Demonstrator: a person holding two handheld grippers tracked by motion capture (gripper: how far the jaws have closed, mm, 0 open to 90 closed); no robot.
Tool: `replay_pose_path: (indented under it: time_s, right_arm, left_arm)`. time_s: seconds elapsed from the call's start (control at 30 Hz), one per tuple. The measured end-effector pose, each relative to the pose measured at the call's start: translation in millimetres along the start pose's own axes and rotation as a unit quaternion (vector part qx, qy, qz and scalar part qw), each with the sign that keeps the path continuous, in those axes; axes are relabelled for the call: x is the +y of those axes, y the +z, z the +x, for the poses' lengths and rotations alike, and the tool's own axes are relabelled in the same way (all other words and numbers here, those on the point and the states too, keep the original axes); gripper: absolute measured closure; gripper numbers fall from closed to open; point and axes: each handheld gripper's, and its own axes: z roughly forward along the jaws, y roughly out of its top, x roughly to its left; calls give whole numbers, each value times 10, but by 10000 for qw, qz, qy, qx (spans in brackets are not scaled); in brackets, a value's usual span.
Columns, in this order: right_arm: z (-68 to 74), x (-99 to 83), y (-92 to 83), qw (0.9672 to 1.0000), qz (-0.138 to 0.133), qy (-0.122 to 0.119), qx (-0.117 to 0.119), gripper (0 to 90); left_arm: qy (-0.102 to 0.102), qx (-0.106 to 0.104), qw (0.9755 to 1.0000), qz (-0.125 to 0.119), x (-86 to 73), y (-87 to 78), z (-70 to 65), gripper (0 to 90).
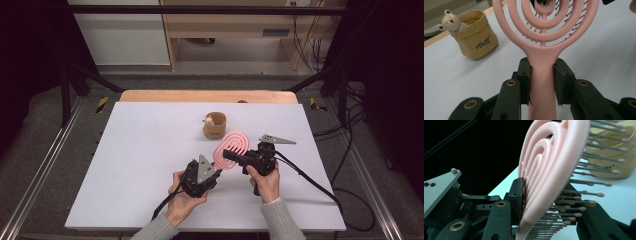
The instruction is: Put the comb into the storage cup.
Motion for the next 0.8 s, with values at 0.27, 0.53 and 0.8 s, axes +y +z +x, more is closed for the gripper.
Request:
replay_pose_path:
  time_s: [0.27, 0.53, 0.8]
  right_arm:
    - [15, -5, -12, 10000, 19, 29, 91, 624]
    - [27, -5, -24, 9999, -8, 30, 138, 628]
    - [43, -2, -43, 9999, -32, -19, 125, 631]
  left_arm:
    - [24, -22, 10000, -17, -2, 4, 0, 695]
    - [45, -41, 10000, -67, -2, 8, 5, 691]
    - [-27, -103, 9999, -124, -5, 10, 37, 641]
